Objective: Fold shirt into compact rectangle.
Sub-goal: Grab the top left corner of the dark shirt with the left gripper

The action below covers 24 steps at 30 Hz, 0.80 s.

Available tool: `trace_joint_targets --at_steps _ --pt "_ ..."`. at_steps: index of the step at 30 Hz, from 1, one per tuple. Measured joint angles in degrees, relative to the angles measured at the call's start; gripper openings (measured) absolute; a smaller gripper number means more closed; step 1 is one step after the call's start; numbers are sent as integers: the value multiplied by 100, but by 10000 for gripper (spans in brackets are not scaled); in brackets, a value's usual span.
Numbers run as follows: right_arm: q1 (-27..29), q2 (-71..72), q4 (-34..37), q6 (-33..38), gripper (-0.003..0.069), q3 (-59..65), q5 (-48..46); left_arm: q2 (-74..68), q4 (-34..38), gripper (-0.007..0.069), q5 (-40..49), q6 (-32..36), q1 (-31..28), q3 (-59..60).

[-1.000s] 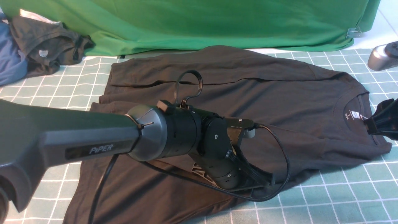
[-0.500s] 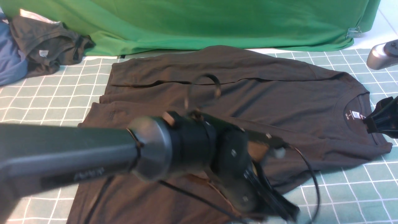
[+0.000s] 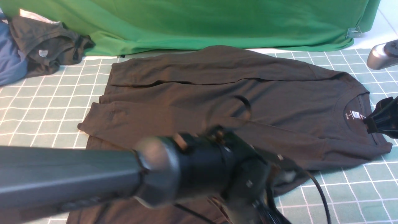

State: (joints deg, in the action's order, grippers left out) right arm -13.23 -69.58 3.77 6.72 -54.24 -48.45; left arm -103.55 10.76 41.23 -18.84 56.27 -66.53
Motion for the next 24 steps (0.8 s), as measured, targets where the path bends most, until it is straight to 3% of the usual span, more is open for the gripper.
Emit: trace_joint_targets --at_steps 3,7,17,21,24 --pt "0 0 0 0 234 0 0 227 -372 15 -48 -284 -370 0" --pt "0 0 0 0 235 0 0 247 -360 70 -395 -326 -680 0" --pt "0 0 0 0 237 0 35 -411 354 449 -664 2 -715 -251" --pt "0 0 0 -5 237 0 35 -674 599 543 -717 206 -715 -497" --pt "0 0 0 -5 237 0 35 -841 620 561 -756 237 -715 -634"
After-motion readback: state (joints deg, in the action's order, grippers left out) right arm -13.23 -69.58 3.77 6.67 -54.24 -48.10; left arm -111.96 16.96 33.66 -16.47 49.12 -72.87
